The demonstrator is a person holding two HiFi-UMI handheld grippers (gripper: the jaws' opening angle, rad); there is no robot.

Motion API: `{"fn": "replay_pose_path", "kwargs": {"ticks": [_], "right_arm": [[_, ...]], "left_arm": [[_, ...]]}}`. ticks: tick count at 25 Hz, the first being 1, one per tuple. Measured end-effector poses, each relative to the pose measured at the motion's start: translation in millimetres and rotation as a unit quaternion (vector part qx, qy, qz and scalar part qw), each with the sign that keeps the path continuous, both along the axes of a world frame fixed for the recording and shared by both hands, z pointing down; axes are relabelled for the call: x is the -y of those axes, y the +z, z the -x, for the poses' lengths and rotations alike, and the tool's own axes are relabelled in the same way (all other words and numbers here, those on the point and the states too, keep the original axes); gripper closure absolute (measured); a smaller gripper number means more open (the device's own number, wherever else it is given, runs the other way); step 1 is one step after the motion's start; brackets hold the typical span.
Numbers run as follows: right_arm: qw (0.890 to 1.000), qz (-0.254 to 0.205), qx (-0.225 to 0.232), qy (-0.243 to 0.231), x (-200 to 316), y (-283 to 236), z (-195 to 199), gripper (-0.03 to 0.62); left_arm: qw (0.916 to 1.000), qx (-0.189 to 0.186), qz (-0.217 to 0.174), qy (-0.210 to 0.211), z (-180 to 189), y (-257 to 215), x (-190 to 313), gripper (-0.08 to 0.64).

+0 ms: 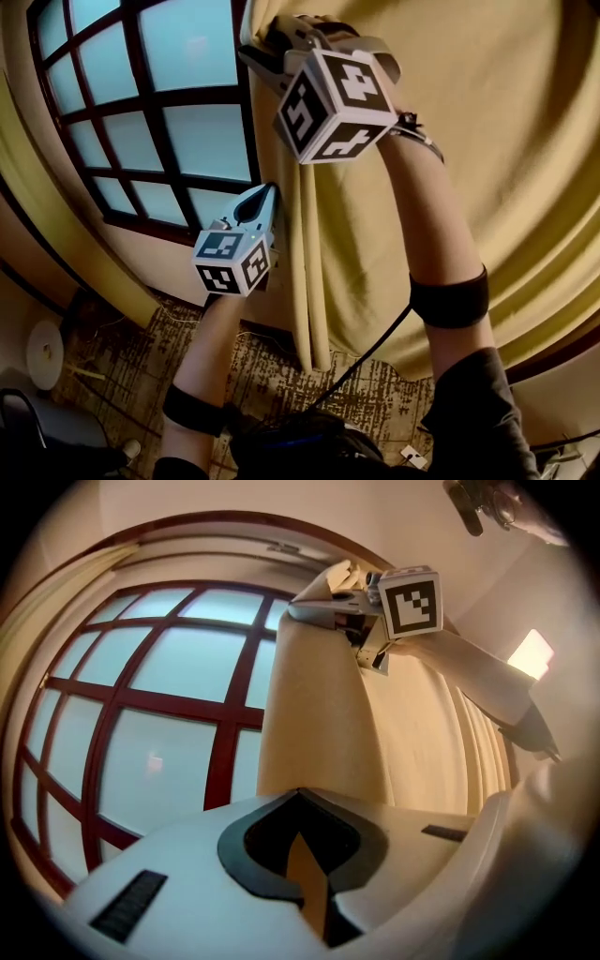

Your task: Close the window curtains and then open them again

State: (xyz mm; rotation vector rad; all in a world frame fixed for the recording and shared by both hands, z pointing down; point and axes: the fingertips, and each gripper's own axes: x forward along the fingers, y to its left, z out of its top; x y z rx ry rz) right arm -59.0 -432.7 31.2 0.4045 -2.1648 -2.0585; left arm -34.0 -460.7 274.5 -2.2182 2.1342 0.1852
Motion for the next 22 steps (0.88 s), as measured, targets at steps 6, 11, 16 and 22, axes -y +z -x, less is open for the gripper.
{"fn": "replay_pose_path", "kwargs": {"ticks": [6,11,16,22], "right_arm": [[1.0,-0.008,-0.005,0.009,-15,-12,36,0.555],[0.998,-0.021,-0.054,0.016,-19,11,86,0.555],[0.999,-0.008,-0.05,-0.008,-31,14,144,0.554],[0.997,-0.033,-0.065,-0.011,-53,9,203,0.554]], "left_arm": [[1.0,-0.004,0.0,0.007,37,-12,-12,0.56],[0.9998,-0.017,-0.007,-0.005,71,-19,-21,0.56],[0.9991,-0.028,-0.011,-0.029,123,-21,-32,0.56],[0.9981,-0.026,-0.016,-0.053,187,-31,-46,0.56]]}}
